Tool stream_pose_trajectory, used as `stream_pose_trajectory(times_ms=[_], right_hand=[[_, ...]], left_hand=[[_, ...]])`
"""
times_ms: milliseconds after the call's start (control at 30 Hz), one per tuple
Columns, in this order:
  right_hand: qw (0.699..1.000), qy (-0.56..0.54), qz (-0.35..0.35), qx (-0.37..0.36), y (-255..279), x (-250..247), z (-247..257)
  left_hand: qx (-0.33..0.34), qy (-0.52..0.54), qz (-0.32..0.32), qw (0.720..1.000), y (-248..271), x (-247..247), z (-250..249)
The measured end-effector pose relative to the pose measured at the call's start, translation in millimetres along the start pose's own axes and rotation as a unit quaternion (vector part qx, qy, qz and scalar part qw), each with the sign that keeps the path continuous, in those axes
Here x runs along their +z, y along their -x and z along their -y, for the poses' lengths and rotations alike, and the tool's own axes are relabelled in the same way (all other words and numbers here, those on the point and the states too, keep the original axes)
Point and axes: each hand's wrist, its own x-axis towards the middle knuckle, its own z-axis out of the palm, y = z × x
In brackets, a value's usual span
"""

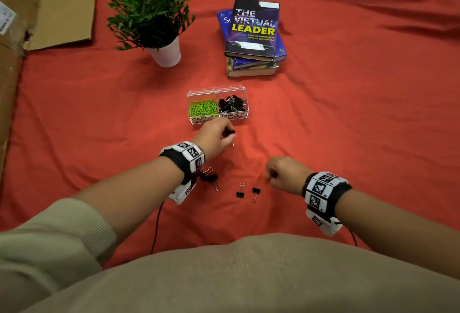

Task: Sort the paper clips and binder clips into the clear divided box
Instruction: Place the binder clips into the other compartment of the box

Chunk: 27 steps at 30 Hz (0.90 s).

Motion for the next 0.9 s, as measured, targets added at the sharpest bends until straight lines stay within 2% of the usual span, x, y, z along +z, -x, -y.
stream_pose_trajectory(times_ms=[100, 200, 300, 467, 567, 633, 700, 800, 900], right_hand=[[0.997, 0.018, 0.044, -0.066, -9.7, 6.1, 25.7], [0.983, 0.11, 0.111, -0.096, -17.0, 16.4, 39.3], [0.972, 0.164, 0.136, -0.102, -20.9, 21.0, 40.4], [0.974, 0.16, 0.13, -0.098, -22.9, 21.1, 33.5], [0.987, 0.089, 0.092, -0.096, -24.4, 14.1, 26.5], [0.995, 0.03, 0.056, -0.071, -31.1, 1.2, 22.3], [0.999, -0.035, -0.016, -0.036, -42.9, -18.1, 19.7], [0.979, -0.134, -0.155, 0.023, -67.7, -55.8, 22.6], [0.953, -0.189, -0.228, 0.068, -99.4, -87.2, 29.7]], left_hand=[[-0.011, -0.013, -0.05, 0.999, -26.8, -15.7, -4.2], [-0.018, -0.035, -0.074, 0.997, -49.7, -26.8, -4.0], [-0.015, -0.072, -0.055, 0.996, -61.2, -29.1, -1.0], [-0.006, -0.116, -0.004, 0.993, -68.8, -22.5, 0.0], [0.012, -0.151, 0.008, 0.988, -71.9, -19.2, 1.2], [0.017, -0.188, 0.02, 0.982, -71.8, -16.7, 4.2], [0.024, -0.224, 0.029, 0.974, -69.5, -13.8, 7.1], [0.028, -0.238, 0.016, 0.971, -67.6, -11.7, 10.9], [0.03, -0.229, -0.006, 0.973, -63.7, -14.3, 11.7]])
